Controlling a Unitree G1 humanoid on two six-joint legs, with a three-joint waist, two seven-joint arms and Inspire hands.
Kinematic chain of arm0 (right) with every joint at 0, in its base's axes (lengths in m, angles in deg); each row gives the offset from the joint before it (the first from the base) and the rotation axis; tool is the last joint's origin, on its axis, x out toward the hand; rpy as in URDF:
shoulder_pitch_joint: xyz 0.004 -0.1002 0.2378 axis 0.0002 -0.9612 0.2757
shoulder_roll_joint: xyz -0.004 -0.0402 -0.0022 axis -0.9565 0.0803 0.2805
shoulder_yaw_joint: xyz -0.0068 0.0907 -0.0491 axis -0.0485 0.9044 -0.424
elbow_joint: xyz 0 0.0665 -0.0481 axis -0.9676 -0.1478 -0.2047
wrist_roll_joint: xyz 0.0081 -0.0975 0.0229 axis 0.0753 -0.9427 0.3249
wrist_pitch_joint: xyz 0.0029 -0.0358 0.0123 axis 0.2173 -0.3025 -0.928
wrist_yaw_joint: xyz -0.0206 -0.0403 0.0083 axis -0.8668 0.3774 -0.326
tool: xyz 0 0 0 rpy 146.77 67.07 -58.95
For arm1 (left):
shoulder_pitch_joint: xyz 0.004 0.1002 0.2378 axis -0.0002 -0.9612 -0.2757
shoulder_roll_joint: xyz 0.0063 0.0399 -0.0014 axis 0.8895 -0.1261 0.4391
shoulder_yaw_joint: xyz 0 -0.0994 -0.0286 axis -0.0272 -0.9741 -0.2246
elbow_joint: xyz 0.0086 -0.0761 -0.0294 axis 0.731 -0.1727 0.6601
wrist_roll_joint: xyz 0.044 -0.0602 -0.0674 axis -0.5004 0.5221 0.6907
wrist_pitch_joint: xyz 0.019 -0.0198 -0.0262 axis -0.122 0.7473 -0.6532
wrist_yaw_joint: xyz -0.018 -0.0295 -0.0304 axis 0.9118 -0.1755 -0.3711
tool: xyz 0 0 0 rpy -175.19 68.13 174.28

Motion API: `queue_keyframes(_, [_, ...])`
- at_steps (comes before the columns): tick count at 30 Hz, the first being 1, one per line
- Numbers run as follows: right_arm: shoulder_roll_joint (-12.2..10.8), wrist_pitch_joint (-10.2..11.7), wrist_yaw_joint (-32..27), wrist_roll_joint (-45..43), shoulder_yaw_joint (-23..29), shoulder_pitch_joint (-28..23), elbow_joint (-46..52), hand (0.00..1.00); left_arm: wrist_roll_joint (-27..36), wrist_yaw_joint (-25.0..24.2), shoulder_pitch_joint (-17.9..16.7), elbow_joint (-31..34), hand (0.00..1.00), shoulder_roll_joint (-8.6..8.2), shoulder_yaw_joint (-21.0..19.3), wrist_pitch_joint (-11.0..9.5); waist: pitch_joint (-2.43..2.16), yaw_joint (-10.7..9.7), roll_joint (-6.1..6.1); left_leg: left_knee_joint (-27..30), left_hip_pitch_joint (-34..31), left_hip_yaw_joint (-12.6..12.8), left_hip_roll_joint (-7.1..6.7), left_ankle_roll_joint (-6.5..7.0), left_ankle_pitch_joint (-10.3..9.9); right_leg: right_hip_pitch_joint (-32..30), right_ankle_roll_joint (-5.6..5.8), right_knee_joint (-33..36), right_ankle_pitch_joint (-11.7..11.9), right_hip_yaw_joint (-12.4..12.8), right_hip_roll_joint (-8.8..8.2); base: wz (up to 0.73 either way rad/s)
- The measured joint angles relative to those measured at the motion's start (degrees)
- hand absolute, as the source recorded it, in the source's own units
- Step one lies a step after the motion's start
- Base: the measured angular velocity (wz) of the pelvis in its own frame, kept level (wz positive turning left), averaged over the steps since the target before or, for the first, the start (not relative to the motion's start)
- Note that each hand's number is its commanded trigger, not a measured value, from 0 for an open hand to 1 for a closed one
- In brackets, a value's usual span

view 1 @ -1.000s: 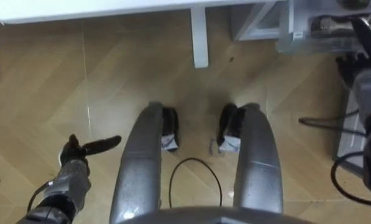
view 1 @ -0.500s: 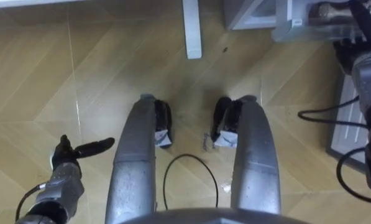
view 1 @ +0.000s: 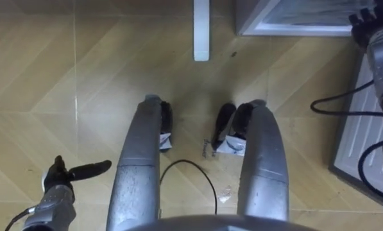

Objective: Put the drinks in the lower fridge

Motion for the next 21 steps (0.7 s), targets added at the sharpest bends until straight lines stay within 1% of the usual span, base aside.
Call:
queue_keyframes(1, [0.01, 0.01, 0.0, 0.04, -0.39, 0.0, -0.17, 0.0, 0.01, -0.17, -0.21, 0.06, 0.0, 0.05, 0.07, 0.0, 0.0, 0.08, 0.0, -0.05, 0.12, -0.24, -0.01, -0.16, 0.09, 0.22, -0.09, -0.05, -0.09, -0.22, -0.02, 0.11])
queue_keyframes(3, [0.01, 0.1, 0.0, 0.56, -1.05, 0.0, -0.78, 0.0, 0.01, -0.6, -0.96, 0.12, 0.0, 0.48, 1.24, 0.14, 0.02, 0.77, 0.02, -0.23, 0.51, -1.23, 0.02, -0.89, 0.49, 1.12, -0.72, -0.15, -0.39, -1.2, -0.06, 0.1])
queue_keyframes(4, [0.01, 0.25, 0.0, 0.57, -1.35, 0.0, -1.07, 0.0, 0.0, -0.69, -1.17, 0.16, 0.0, 0.53, 1.28, 0.15, 0.02, 1.0, 0.02, -0.3, 0.56, -1.44, 0.02, -0.95, 0.53, 1.34, -0.9, -0.17, -0.48, -1.43, -0.07, 0.1])
queue_keyframes(6, [-0.01, 1.13, -0.01, 0.59, -2.42, -0.01, -2.54, 0.0, -0.03, -1.51, -1.67, 0.23, 0.0, 1.21, 2.2, 0.22, 0.03, 2.06, 0.05, -0.87, 0.8, -2.53, -0.07, -1.6, 0.97, 2.31, -1.84, -0.56, -0.89, -3.12, -0.85, 0.11])
queue_keyframes(7, [-0.01, 1.16, -0.02, 0.58, -2.58, -0.08, -2.64, 0.0, -0.03, -1.64, -1.94, 0.36, 0.0, 1.43, 2.2, 0.23, 0.03, 2.25, 0.06, -1.02, 0.83, -2.89, -0.06, -1.89, 1.14, 2.59, -2.05, -0.73, -0.98, -3.67, -1.06, 0.1])
queue_keyframes(9, [-0.02, 1.42, -0.16, 0.58, -2.59, -0.59, -2.63, 0.0, -0.02, -1.81, -3.65, 1.9, 0.0, 2.36, 2.17, 0.24, 0.05, 2.99, 0.11, -1.21, 0.83, -3.97, 0.04, -2.55, 1.51, 3.48, -2.93, -0.82, -1.47, -6.16, -2.6, 0.09])
queue_keyframes(10, [-0.03, 1.56, -0.34, 0.58, -2.6, -0.62, -2.63, 0.0, -0.02, -1.89, -4.07, 2.17, 0.0, 2.53, 2.16, 0.21, 0.05, 3.21, 0.11, -1.26, 0.85, -4.15, 0.12, -2.67, 1.58, 3.61, -3.09, -0.84, -1.56, -6.55, -2.76, 0.08])
queue_keyframes(11, [-0.01, 1.76, -0.71, 0.58, -2.56, -0.62, -2.58, 0.0, -0.03, -2.27, -4.73, 2.36, 0.0, 2.69, 2.05, 0.14, 0.04, 3.43, 0.12, -1.43, 0.85, -4.37, 0.14, -2.99, 1.8, 3.75, -3.35, -0.81, -1.7, -7.2, -3.17, 0.09])
queue_keyframes(13, [-0.01, 2.26, -0.99, 0.58, -2.56, -0.62, -2.16, 0.0, -0.03, -2.54, -5.4, 2.59, 0.0, 2.74, 2.03, 0.18, 0.04, 3.52, 0.11, -2.0, 0.85, -4.51, 0.01, -3.2, 2.38, 3.81, -3.68, -0.82, -1.88, -7.95, -3.96, 0.12])
queue_keyframes(14, [0.03, 2.49, -1.67, 0.58, -2.58, -0.62, -1.71, 0.0, -0.02, -2.71, -5.76, 2.79, 0.0, 2.73, 2.02, 0.05, 0.03, 3.73, 0.14, -2.36, 0.84, -4.55, 0.03, -3.29, 2.77, 3.97, -3.99, -0.88, -2.07, -8.69, -4.75, 0.1])
queue_keyframes(15, [0.03, 2.71, -2.69, 0.58, -2.65, -0.62, -1.22, 0.0, -0.06, -2.77, -6.53, 3.63, 0.0, 2.77, 1.58, -0.03, 0.0, 3.96, 0.19, -2.94, 0.85, -4.74, -0.03, -3.56, 3.13, 4.46, -4.31, -1.12, -2.36, -10.37, -6.4, 0.1])
queue_keyframes(16, [0.05, 2.82, -3.3, 0.58, -2.65, -0.61, -0.7, 0.0, -0.09, -2.79, -7.08, 4.41, 0.0, 2.8, 1.11, -0.07, 0.0, 4.04, 0.18, -3.35, 0.85, -4.83, -0.06, -3.57, 3.14, 4.76, -4.23, -1.36, -2.55, -11.27, -7.28, 0.09])
queue_keyframes(17, [0.07, 3.18, -4.24, 0.58, -2.64, -0.61, -0.14, 0.0, -0.09, -2.82, -7.71, 5.14, 0.0, 2.8, 0.51, -0.32, -0.02, 4.33, 0.21, -4.42, 0.9, -5.02, -0.12, -3.69, 3.22, 5.38, -4.03, -2.1, -2.78, -13.15, -8.88, 0.09])
queue_keyframes(18, [0.16, 3.63, -5.1, 0.58, -2.61, -0.62, -0.15, 0.0, -0.11, -2.93, -7.89, 5.43, 0.0, 2.81, 0.27, -0.47, 0.0, 5.17, 0.31, -5.69, 1.34, -5.28, -0.22, -3.73, 3.83, 6.36, -3.95, -2.98, -2.83, -14.95, -10.14, 0.07])
queue_keyframes(19, [0.16, 3.71, -5.6, 0.58, -2.63, -0.62, -0.15, 0.0, -0.18, -3.08, -8.1, 5.41, 0.0, 2.82, 0.12, -0.52, 0.0, 5.68, 0.31, -6.21, 1.72, -5.33, -0.28, -3.71, 4.15, 6.89, -3.86, -3.27, -2.87, -15.64, -10.66, 0.0])
queue_keyframes(20, [0.17, 3.8, -6.7, 0.58, -2.72, -0.62, -0.21, 0.0, -0.14, -3.69, -8.83, 5.46, 0.0, 2.86, -0.16, -0.79, -0.05, 6.61, 0.5, -7.03, 2.51, -5.56, -0.43, -3.87, 4.54, 7.92, -3.81, -3.77, -2.91, -16.83, -11.48, 0.0])
queue_keyframes(21, [0.17, 3.96, -7.57, 0.59, -2.74, -0.62, -0.28, 0.0, -0.04, -4.0, -9.64, 5.47, 0.0, 3.01, -0.18, -1.01, -0.03, 7.19, 0.87, -7.53, 3.07, -5.82, -0.5, -3.88, 4.55, 8.93, -3.46, -4.06, -3.17, -17.96, -12.27, 0.07])
